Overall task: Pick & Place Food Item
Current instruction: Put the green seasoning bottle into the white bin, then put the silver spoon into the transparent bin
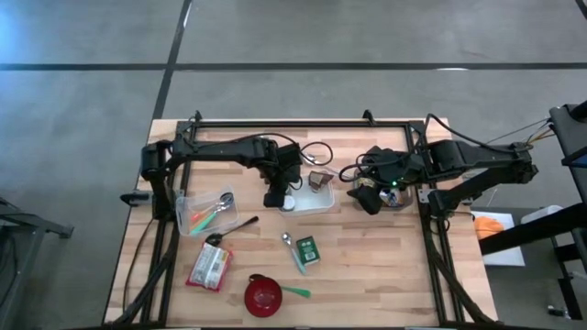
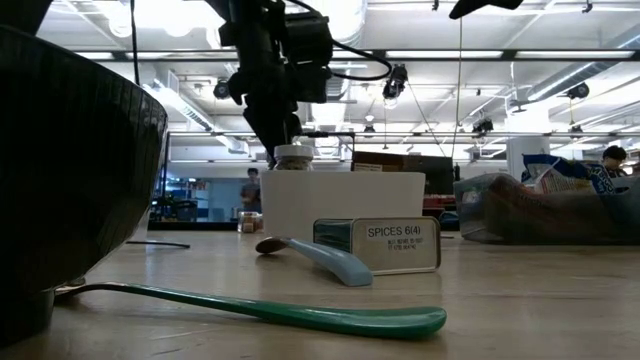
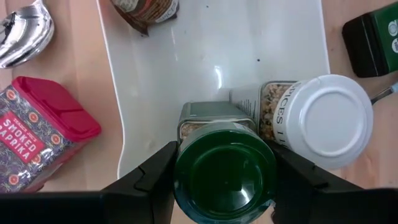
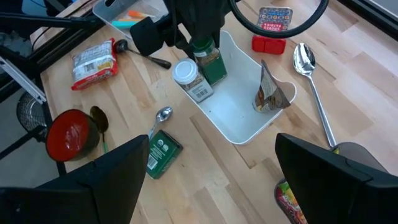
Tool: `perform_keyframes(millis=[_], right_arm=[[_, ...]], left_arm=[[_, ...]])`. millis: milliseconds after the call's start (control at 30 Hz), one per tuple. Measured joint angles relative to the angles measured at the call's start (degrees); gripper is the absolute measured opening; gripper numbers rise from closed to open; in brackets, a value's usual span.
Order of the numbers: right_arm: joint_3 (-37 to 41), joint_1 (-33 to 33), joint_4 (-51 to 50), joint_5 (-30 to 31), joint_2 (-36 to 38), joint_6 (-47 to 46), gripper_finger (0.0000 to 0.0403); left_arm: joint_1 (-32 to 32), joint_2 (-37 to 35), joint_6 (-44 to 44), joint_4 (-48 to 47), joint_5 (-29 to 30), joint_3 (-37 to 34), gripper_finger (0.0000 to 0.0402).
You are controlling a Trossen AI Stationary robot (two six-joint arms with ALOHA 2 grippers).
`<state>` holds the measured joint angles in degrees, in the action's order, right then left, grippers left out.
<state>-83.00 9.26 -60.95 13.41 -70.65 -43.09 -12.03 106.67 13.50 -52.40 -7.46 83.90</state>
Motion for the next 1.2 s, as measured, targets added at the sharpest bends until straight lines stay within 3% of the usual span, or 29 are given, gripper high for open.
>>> perform_keyframes(millis=[233,500,767,1033,1200], right_arm=[[0.0,0.0,0.0,-0.1,0.0,0.0,0.0344],[0.0,0.0,-0.1,-0.4,0.0,0.0,0.0344],[0.0,-0.3,-0.1,0.5,0.0,-0.2,0.0344],[0.0,-9.6,-2.7,-0.6,-0.5,2.1,0.0344],[0.0,-17.5,-5.7,-6.1,-3.7,10.8,0.0344]], left_arm=[[0.2,0.0,0.0,0.0,0.0,0.0,0.0192],[0.3,0.0,-2.7,0.2,-0.1,0.0,0.0299],[0.3,0.0,-5.4,-0.6,-0.1,0.5,0.0325],[0.3,-1.6,-9.6,-1.5,-0.2,1.5,0.0325],[0.3,-3.9,-13.2,-1.7,-0.2,0.9,0.0325]])
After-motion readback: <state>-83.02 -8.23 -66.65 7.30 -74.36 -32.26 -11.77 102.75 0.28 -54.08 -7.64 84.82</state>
